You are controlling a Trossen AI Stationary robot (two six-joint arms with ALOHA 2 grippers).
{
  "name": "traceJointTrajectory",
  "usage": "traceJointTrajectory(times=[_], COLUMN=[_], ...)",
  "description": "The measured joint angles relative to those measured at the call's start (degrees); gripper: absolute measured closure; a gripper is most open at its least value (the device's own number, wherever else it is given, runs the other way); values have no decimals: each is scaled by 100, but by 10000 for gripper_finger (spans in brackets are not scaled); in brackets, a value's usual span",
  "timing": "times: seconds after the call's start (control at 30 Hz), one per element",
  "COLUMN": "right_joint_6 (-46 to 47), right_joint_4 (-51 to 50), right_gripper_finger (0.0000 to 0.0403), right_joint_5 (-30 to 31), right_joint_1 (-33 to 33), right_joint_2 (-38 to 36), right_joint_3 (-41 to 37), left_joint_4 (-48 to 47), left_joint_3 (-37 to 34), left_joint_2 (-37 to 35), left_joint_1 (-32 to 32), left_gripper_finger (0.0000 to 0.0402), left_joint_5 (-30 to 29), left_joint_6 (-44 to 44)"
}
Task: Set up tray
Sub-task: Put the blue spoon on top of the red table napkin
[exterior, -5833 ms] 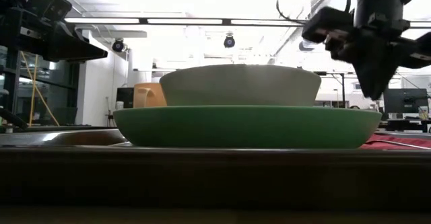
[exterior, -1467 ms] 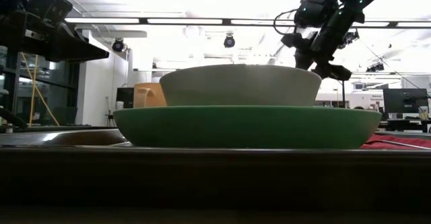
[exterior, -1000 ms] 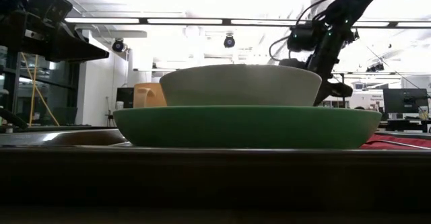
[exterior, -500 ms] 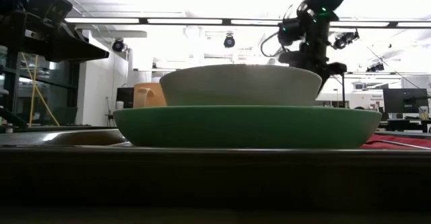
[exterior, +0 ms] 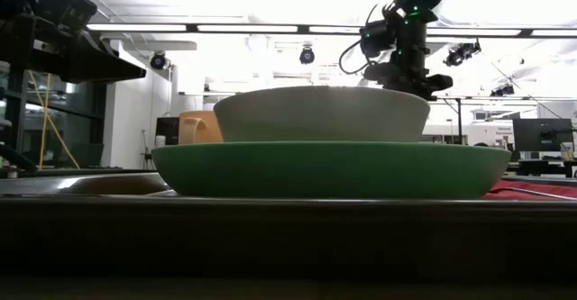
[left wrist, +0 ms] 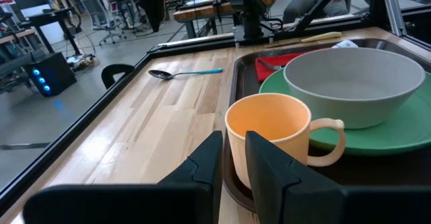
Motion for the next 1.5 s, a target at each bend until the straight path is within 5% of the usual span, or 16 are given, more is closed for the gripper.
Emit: traceJointTrajectory(times=[0.87,1.5], right_joint_6=[932,1486], right_joint_4=[-365,1521], right_gripper_finger=[274,273], right_joint_5=[826,235], right_joint_1=[302,275], right_joint_2=[0,-4], right_joint_3=[-28,-1981], left_joint_4=[0,0], left_joint_3=[0,0], left_joint_2=[2,0], left_joint_1=[0,-1], left_gripper_finger=[305,305], left_joint_5=[2,2], left_joint_6=[2,1])
